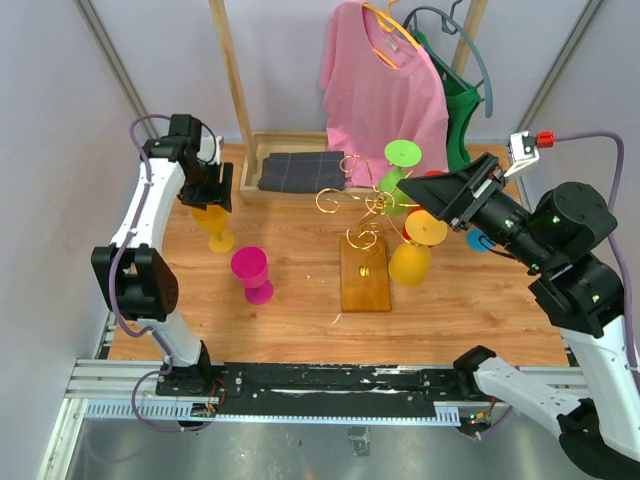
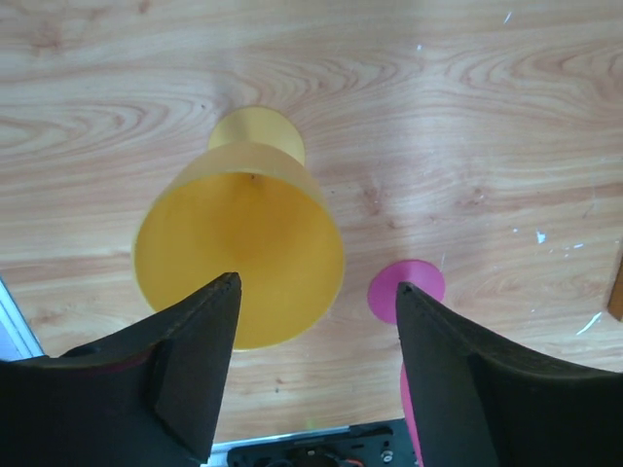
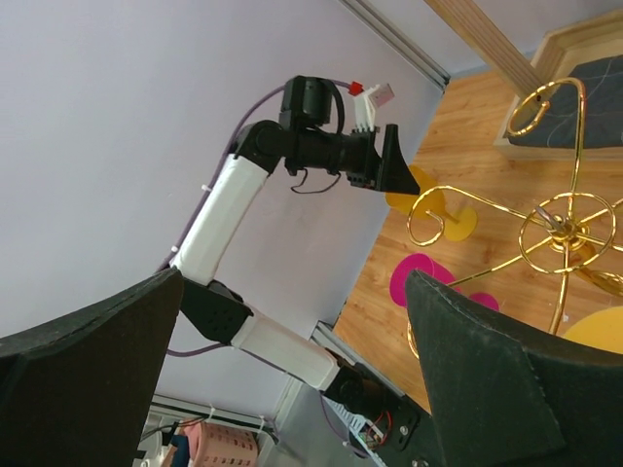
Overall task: Take the wine glass off the wine glass rack
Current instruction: Place the wine glass at the center of the board.
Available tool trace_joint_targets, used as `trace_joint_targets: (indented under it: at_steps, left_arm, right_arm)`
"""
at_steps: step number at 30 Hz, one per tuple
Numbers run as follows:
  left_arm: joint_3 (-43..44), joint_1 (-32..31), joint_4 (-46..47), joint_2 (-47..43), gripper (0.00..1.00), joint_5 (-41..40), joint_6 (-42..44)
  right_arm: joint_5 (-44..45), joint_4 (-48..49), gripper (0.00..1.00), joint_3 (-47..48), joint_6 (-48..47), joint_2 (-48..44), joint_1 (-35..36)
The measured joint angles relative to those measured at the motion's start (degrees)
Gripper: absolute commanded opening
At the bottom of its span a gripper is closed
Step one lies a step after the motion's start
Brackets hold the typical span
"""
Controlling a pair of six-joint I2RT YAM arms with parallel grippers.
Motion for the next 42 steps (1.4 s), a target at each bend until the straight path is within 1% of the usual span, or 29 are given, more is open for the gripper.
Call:
trace_joint_targets:
  at_steps: [3,7,11,16,17,19,21,24,26,28,30,35,39,42]
  left_arm:
    - [3.82,0.0,-1.11,0.13,0.81,0.2,0.13]
    - [10.38,0.0,-2.27,0.22,0.86,0.79,0.42]
    - [14.19,0.0,-2.49,0.02,0.87,2.21,0.59]
    - [14.86,0.0,-3.34,-0.94,0.87,6.16,0.59]
    - [15.3,0.0,-3.61,-1.16,0.87,7.17,0.61]
    - [16.74,0.0,-3.89,-1.6,0.87,8.87,0.74]
    - [18.97,0.0,-3.8,-2.1,0.87,10.51,0.74]
    - [21.92,0.0,-3.52,-3.02,0.87,12.22,0.72]
    - [23.87,0.0,-3.3,-3.39,0.86,13.31,0.5]
    - [25.38,0.0,-3.21,-3.45,0.86,14.29,0.17]
    - [26.25,0.0,-3.15,-3.45,0.86,15.08,-0.24]
    - [28.04,0.0,-2.34,-3.26,0.86,19.76,-2.47]
    - [28.04,-0.31,1.33,-3.28,0.86,24.26,-5.84]
    - [28.26,-1.55,3.48,-3.28,0.86,25.46,-7.32]
  right_arm:
    - [0.15,-1.79,0.99,0.02,-0.9,-0.02,0.0]
    - [2.32,-5.53,0.98,0.35,-3.23,0.0,0.0]
    - [4.61,-10.05,0.98,2.93,-5.38,1.01,0.0]
    - [7.26,-14.88,0.99,7.89,-7.23,2.73,-0.35]
    - [8.28,-16.11,1.0,8.9,-7.58,2.86,-0.48]
    - [9.94,-18.45,0.94,10.51,-7.93,2.78,-0.5]
    - [11.96,-21.77,0.86,12.44,-7.91,2.14,-0.5]
    - [13.53,-26.29,0.78,13.55,-6.45,0.46,-0.5]
    - [13.75,-28.46,0.72,12.24,-4.66,-1.84,-0.52]
    - [13.97,-29.77,0.66,8.46,-2.21,-5.51,-0.52]
    - [14.03,-30.71,0.62,4.5,0.28,-8.7,-0.52]
    - [14.1,-30.25,0.6,-3.91,6.25,-12.24,-0.52]
    - [14.27,-27.67,0.58,-8.68,9.84,-13.2,-0.52]
    - [14.73,-25.97,0.56,-11.15,11.8,-13.86,-0.52]
